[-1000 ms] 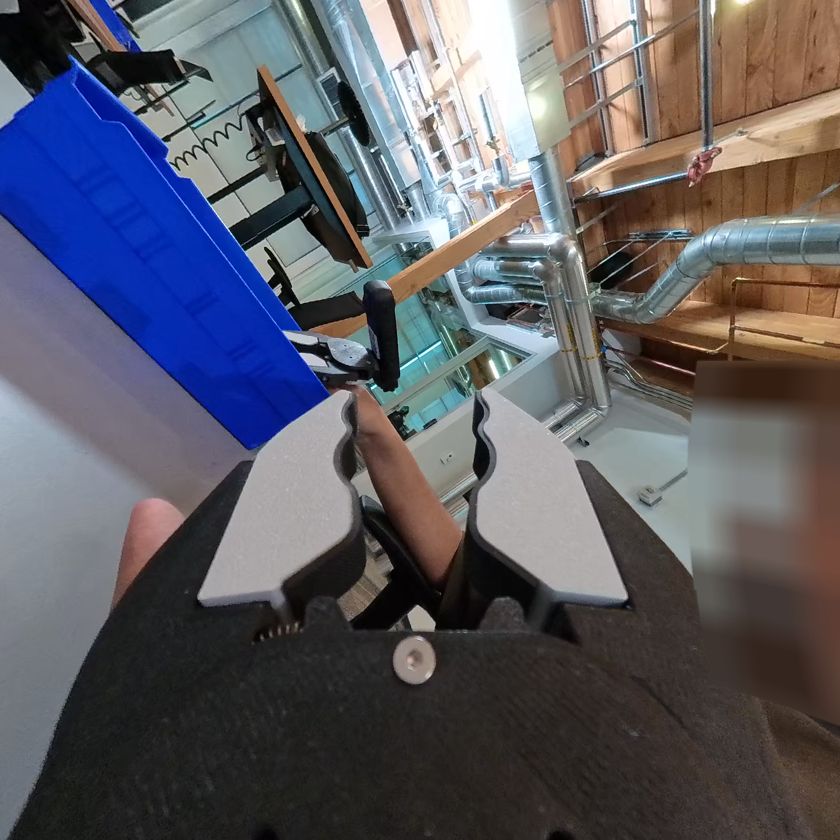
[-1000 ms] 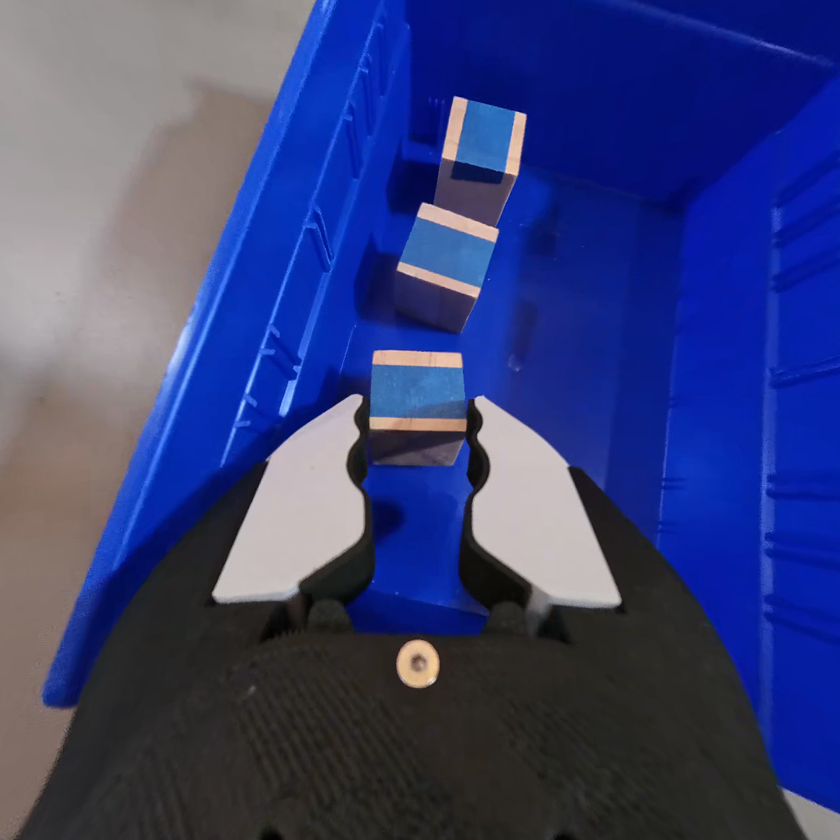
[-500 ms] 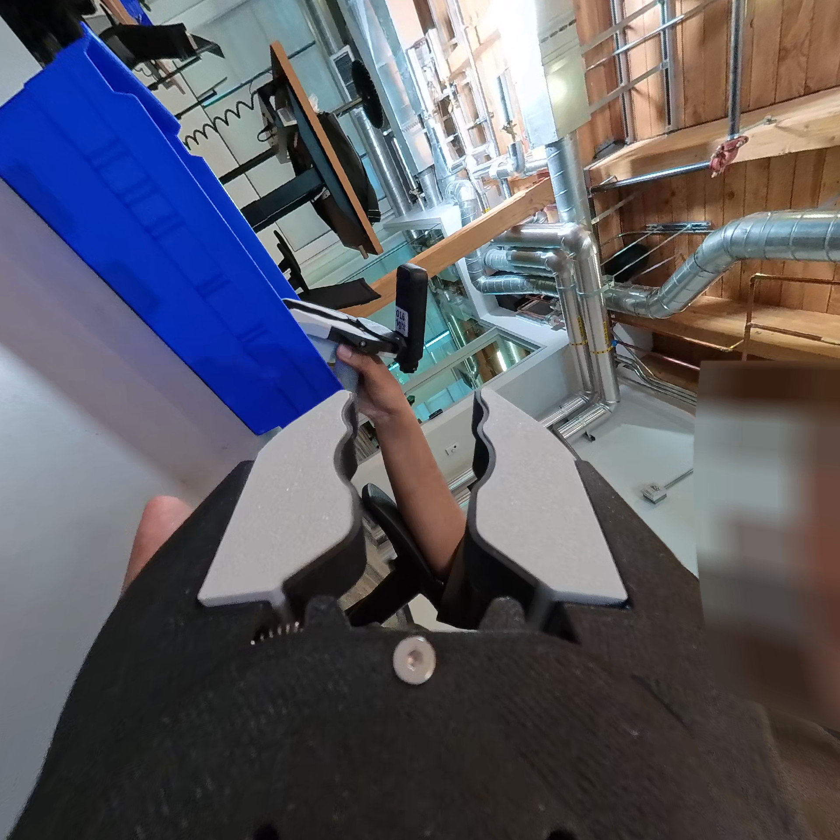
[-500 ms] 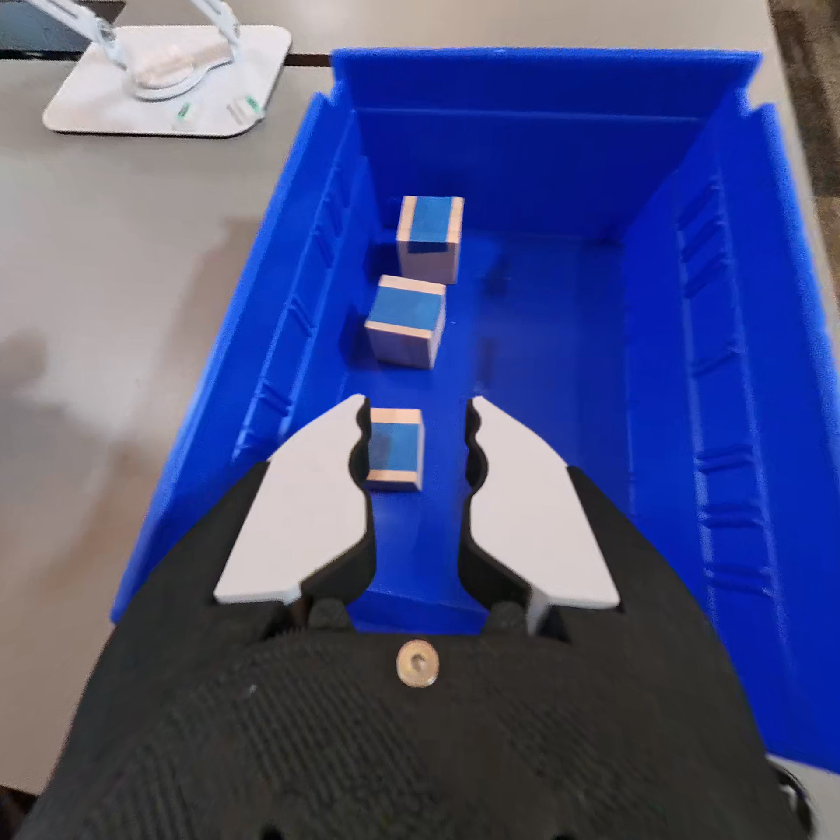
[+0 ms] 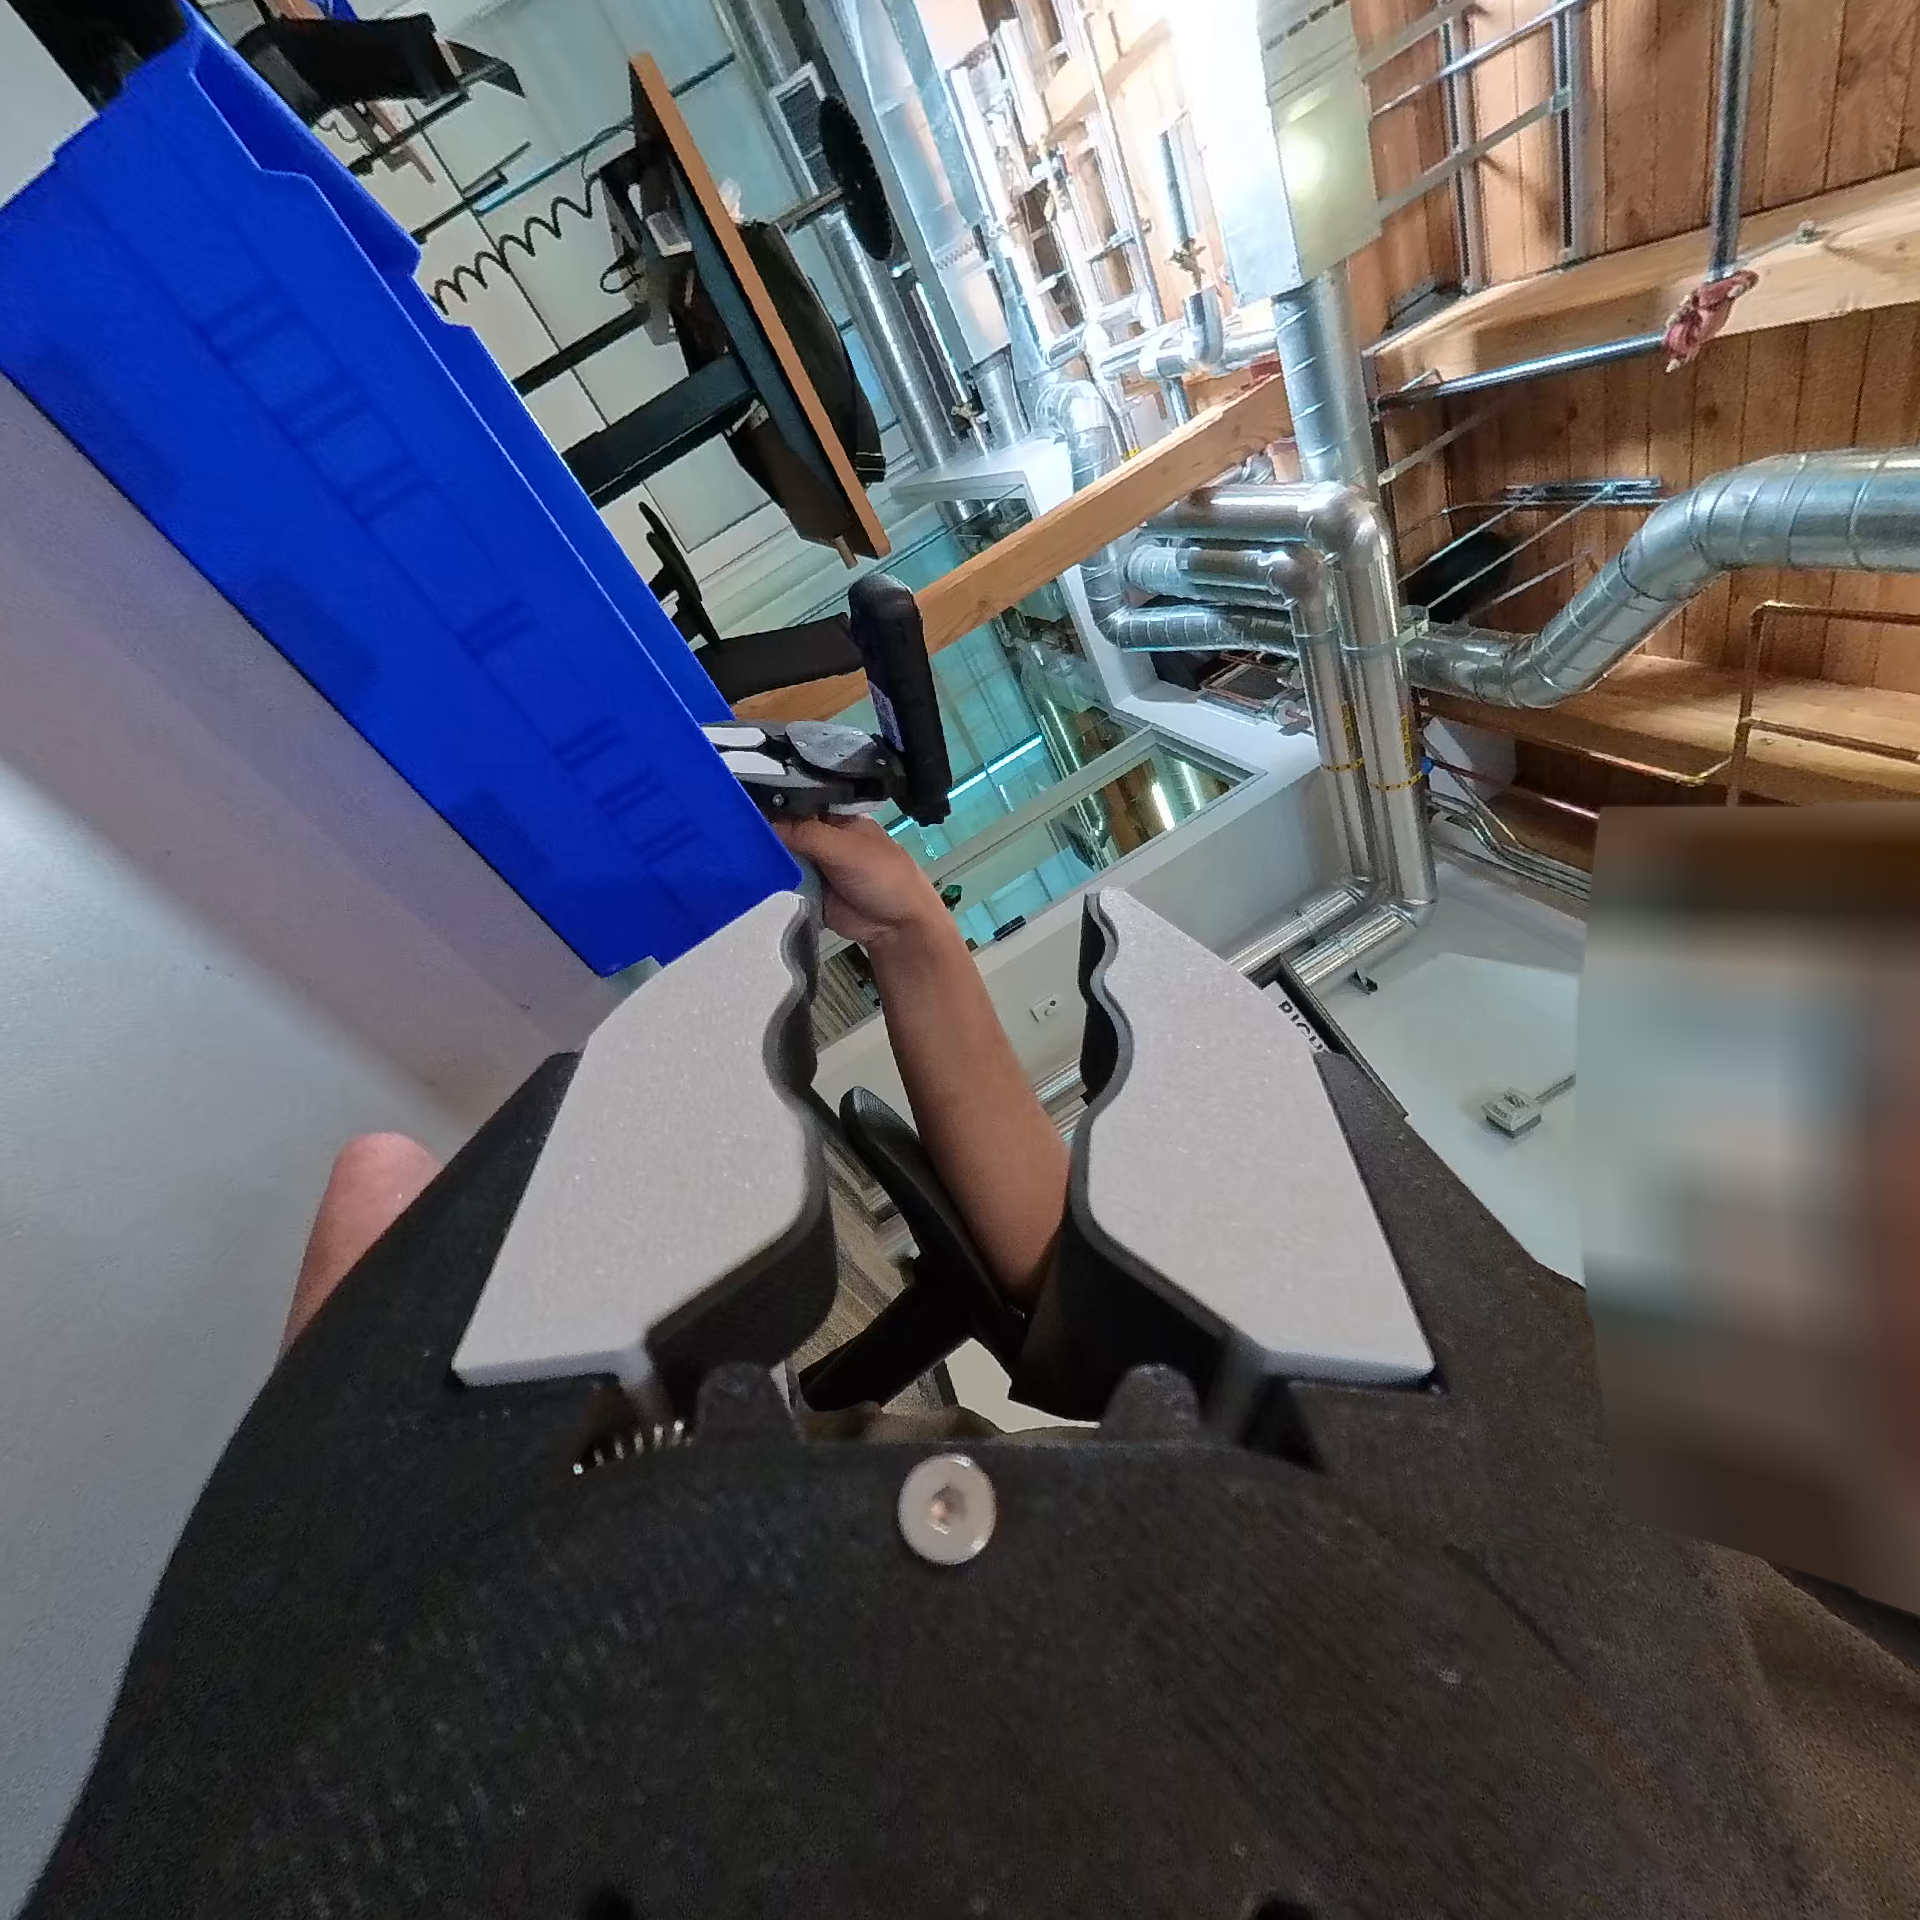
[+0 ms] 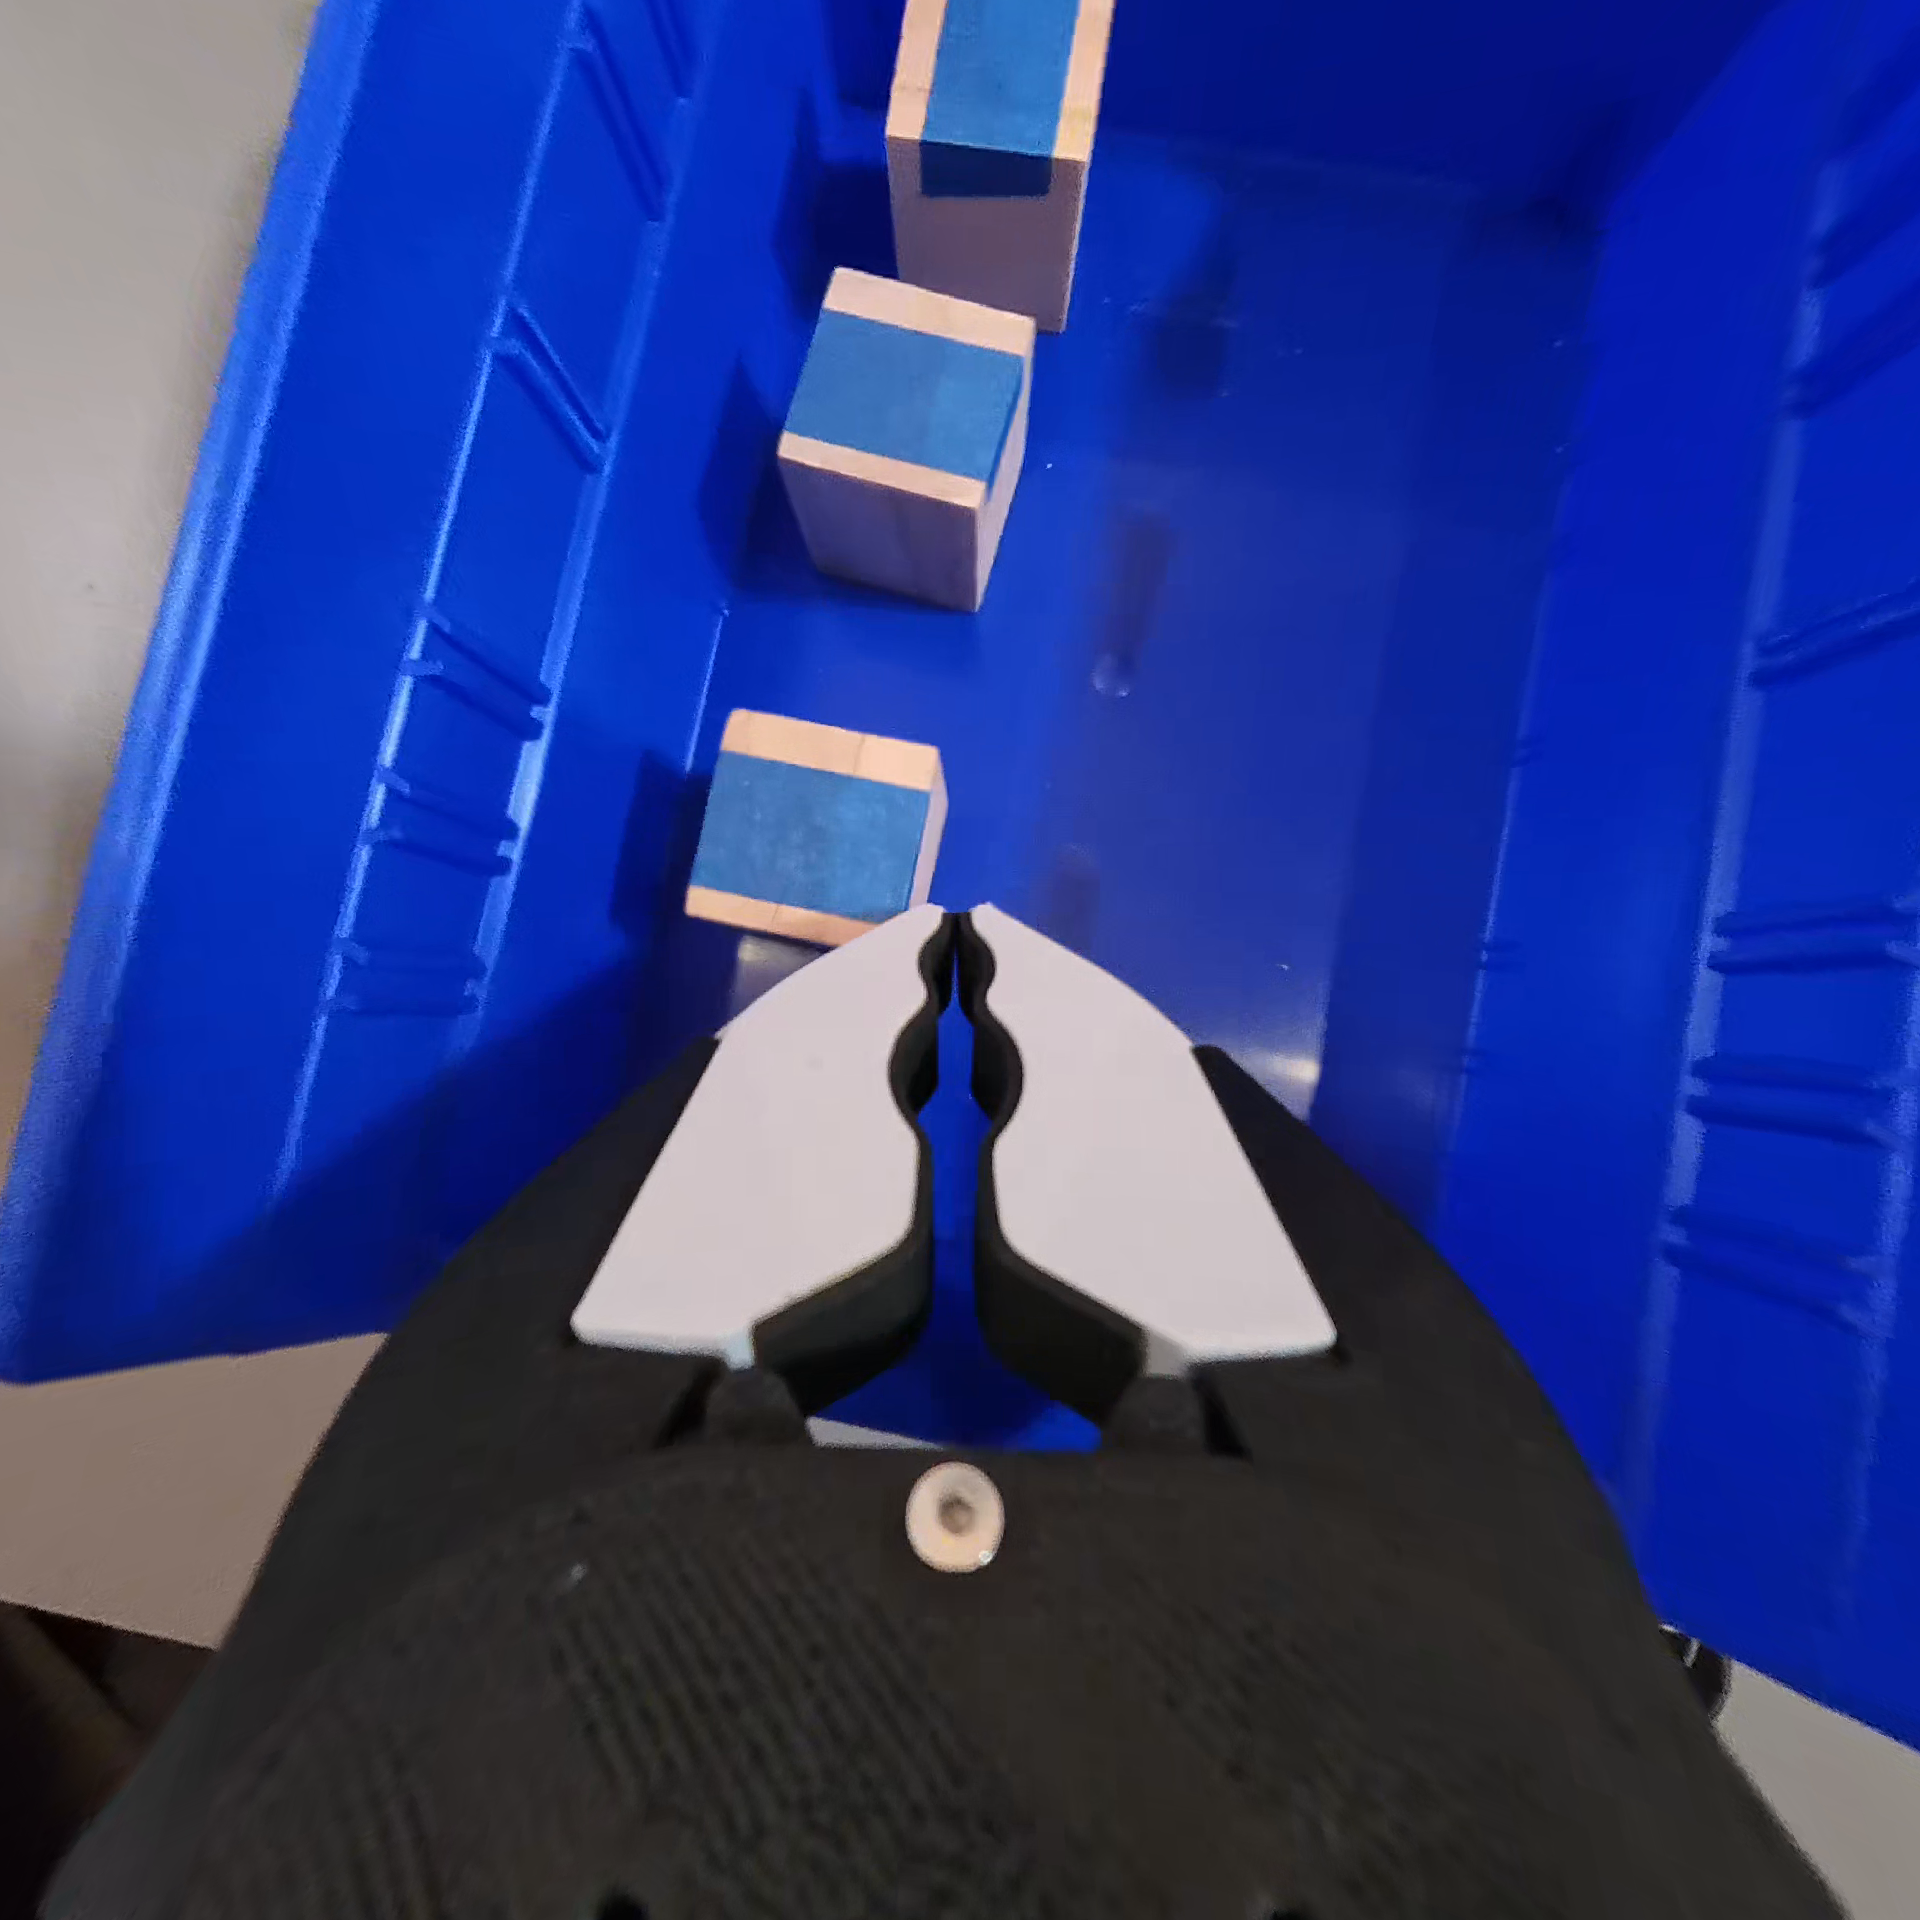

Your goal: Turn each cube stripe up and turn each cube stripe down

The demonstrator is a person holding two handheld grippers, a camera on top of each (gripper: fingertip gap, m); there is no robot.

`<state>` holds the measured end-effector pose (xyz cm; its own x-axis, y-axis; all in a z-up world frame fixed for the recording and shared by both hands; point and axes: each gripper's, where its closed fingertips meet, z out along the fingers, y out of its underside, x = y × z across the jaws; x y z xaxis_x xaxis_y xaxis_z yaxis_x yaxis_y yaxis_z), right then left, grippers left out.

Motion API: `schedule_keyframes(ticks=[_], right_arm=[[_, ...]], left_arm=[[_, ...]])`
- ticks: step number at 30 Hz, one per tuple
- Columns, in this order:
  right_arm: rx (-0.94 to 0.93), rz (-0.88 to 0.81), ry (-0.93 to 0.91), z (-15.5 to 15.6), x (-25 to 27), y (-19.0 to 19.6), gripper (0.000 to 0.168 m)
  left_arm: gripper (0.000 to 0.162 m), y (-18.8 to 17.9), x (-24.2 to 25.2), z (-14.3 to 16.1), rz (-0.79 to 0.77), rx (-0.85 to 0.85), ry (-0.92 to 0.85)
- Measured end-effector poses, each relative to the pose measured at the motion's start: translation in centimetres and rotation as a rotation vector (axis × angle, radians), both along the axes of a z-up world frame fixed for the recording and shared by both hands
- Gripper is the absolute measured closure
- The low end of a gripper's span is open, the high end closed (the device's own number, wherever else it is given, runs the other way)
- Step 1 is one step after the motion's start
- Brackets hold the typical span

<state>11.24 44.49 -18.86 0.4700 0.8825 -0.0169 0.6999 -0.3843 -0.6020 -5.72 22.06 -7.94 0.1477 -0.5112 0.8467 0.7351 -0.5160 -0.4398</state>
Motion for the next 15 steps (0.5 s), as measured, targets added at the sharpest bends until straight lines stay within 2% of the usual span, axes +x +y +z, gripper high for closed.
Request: schedule_keyframes(ticks=[9, 15], right_arm=[[0.024, -0.007, 0.051, 1.1, -0.7, 0.1, 0.164], [0.127, -0.033, 0.188, 4.3, -1.4, 1.1, 0.157]], left_arm=[[0.114, 0.0, -0.1, 0.0, 0.003, 0.000, 0.000], [0.114, 0.1, 0.1, 0.0, 0.005, 0.002, 0.039]])
